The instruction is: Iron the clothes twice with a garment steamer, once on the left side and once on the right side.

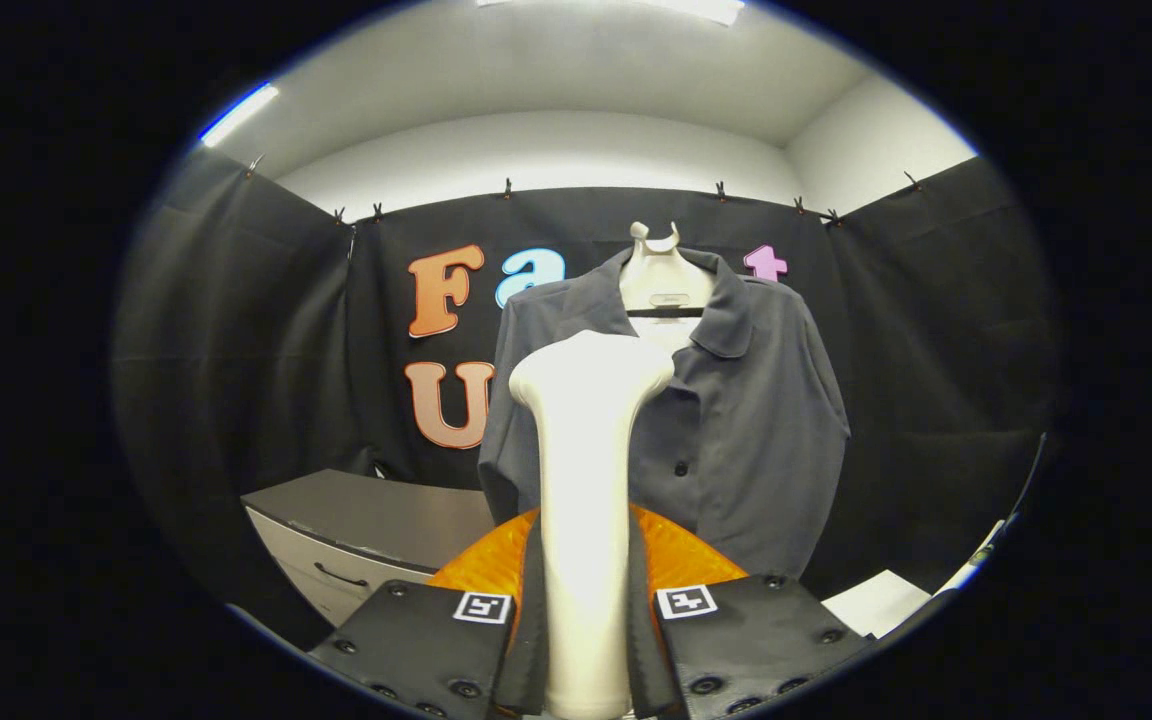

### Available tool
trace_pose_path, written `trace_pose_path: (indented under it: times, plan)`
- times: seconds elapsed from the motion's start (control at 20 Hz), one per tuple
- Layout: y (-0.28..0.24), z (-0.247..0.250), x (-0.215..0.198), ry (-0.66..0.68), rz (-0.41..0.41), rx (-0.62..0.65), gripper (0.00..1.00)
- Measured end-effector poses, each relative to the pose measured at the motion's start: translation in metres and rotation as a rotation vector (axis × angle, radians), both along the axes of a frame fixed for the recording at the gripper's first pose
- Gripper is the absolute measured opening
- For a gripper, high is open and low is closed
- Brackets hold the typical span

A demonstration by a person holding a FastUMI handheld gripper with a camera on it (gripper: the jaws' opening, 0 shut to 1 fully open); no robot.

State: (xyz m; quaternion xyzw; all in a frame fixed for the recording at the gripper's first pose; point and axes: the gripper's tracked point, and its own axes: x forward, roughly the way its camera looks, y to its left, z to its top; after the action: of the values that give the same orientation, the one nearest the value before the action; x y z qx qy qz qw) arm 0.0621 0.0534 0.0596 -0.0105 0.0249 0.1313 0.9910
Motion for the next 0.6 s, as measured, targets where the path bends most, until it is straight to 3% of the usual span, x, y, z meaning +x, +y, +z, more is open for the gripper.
trace_pose_path:
  times: [0.25,0.6]
  plan:
    - [-0.001,-0.025,0.014,0.023,0.026,0.033,0.39]
    - [0.002,-0.024,0.063,0.006,-0.019,0.040,0.39]
